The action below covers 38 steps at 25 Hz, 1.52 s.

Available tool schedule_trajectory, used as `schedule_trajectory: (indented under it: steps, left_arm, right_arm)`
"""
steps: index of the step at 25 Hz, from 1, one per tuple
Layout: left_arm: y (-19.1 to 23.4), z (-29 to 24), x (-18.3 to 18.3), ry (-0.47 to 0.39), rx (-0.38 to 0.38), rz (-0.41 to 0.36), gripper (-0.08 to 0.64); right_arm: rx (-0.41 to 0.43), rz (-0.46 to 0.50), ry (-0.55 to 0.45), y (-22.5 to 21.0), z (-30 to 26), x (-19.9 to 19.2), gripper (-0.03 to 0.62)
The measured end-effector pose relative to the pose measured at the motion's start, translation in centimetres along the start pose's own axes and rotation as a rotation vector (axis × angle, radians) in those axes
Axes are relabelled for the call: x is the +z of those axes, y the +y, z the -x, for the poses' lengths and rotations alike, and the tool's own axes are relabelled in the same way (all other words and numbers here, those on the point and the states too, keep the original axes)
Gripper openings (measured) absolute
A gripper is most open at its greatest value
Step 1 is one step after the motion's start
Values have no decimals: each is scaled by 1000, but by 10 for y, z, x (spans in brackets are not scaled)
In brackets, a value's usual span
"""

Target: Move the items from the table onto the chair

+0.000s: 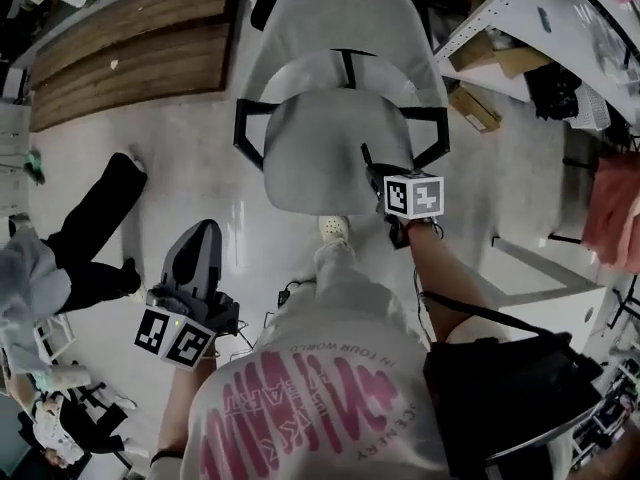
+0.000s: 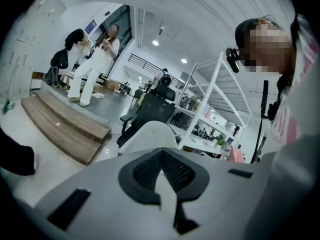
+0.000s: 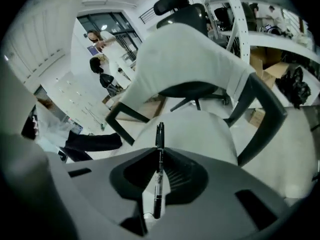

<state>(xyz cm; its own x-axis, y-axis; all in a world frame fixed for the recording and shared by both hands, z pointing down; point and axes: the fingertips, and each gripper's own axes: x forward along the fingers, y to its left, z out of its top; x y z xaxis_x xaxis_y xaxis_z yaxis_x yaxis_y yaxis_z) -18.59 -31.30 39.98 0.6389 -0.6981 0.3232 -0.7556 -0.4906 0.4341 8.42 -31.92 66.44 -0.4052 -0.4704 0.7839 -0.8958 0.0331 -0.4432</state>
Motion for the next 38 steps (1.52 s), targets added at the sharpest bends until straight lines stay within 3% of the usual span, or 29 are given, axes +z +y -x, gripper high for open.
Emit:
schedule_trajectory:
  steps: [8, 19, 24, 28, 32, 38]
  left_arm:
    - [29, -13, -21, 115, 126, 37, 11]
    - [26, -18, -31, 143, 125, 45, 11]
    - [23, -29, -29, 142, 103, 39, 11]
    - [21, -31, -27, 125, 82, 26, 11]
    - [16, -33, -23, 85, 37, 17, 11]
    - [1, -31, -10, -11, -72, -24, 11]
  right_arm:
    - [-103, -30, 186, -48, -85, -37, 54]
    - [-138, -74, 260, -55, -99, -66, 54]
    - [-78, -80, 278, -52, -106, -69, 61]
    - [-87, -117, 188, -59, -92, -49, 72]
    - [-80, -188, 9, -64, -58, -10, 71]
    - [129, -257, -308, -16, 34, 61, 30]
